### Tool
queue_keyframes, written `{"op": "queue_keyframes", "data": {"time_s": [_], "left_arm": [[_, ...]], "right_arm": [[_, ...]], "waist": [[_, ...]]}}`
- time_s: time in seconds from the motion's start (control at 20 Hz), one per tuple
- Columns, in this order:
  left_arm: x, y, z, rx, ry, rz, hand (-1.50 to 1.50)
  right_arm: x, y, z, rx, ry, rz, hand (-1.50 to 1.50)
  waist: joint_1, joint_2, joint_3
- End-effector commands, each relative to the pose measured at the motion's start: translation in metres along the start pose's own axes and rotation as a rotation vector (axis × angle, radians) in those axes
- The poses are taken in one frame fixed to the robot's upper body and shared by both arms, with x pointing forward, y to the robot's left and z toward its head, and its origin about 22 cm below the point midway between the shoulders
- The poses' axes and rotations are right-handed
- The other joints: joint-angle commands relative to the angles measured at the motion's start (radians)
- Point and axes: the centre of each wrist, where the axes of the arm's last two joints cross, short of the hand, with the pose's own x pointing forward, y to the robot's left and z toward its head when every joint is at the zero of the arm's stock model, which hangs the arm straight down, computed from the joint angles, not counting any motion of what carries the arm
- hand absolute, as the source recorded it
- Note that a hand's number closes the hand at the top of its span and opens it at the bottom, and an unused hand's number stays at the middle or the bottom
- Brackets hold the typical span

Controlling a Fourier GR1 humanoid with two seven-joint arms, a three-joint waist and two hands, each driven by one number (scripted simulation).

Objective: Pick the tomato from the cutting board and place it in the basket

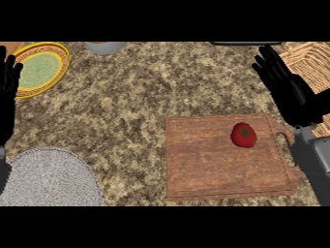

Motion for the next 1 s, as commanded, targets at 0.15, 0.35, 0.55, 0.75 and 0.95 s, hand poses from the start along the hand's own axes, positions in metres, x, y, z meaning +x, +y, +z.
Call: {"op": "queue_keyframes", "data": {"time_s": [0.15, 0.35, 0.55, 0.75, 0.95], "left_arm": [[-0.032, 0.007, 0.009, -0.084, 0.208, -0.067, 0.00], [-0.053, -0.009, 0.027, -0.172, 0.368, -0.050, 0.00], [-0.053, 0.004, 0.017, -0.179, 0.417, -0.055, 0.00], [-0.070, -0.010, 0.011, -0.179, 0.444, -0.064, 0.00], [-0.080, 0.012, 0.024, -0.172, 0.429, -0.066, 0.00]], "right_arm": [[0.030, -0.060, -0.017, -0.016, -0.325, -0.115, 1.50], [0.049, -0.037, -0.014, 0.390, -0.376, 0.288, 1.50], [0.014, 0.044, -0.006, 0.353, -0.562, 0.410, -1.50], [0.003, 0.102, -0.008, 0.231, -0.528, 0.448, -1.50], [0.060, 0.101, -0.002, 0.208, -0.333, 0.515, -1.50]], "waist": [[-0.005, 0.031, -0.024], [0.002, 0.037, -0.026], [-0.015, 0.016, -0.027], [-0.025, 0.015, -0.028], [-0.030, 0.008, -0.029]]}}
